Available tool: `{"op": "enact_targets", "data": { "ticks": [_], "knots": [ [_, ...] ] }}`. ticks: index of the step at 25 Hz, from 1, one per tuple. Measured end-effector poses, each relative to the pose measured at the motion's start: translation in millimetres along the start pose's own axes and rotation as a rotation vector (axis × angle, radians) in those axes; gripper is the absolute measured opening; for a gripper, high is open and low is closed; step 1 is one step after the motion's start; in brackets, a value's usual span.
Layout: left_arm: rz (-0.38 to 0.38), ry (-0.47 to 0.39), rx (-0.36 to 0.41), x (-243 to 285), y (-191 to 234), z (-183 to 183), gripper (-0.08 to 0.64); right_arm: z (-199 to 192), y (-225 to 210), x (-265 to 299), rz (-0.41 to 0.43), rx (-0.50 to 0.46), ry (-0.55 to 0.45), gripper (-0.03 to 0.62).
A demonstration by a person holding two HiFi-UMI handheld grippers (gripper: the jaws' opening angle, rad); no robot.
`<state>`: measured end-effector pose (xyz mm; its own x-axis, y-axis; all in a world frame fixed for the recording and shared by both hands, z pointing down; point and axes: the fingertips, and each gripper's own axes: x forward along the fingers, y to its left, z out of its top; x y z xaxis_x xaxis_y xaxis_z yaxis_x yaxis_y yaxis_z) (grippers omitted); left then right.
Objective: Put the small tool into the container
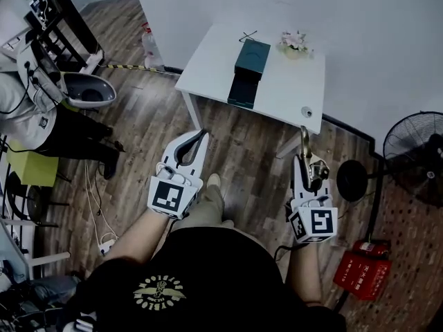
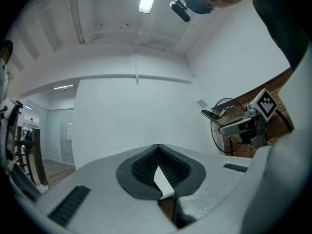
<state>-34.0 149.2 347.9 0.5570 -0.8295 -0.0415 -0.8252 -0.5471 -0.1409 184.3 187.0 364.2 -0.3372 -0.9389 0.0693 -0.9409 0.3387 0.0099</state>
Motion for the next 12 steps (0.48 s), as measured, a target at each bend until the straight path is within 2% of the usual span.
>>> {"op": "enact_targets", "data": {
  "ticks": [12],
  "knots": [
    [-0.007,0.032,-0.001,25.3,-2.3,-8.3,0.006,-13.2,-9.5,16.6,0.019,0.016,0.045,0.055]
  ]
}}
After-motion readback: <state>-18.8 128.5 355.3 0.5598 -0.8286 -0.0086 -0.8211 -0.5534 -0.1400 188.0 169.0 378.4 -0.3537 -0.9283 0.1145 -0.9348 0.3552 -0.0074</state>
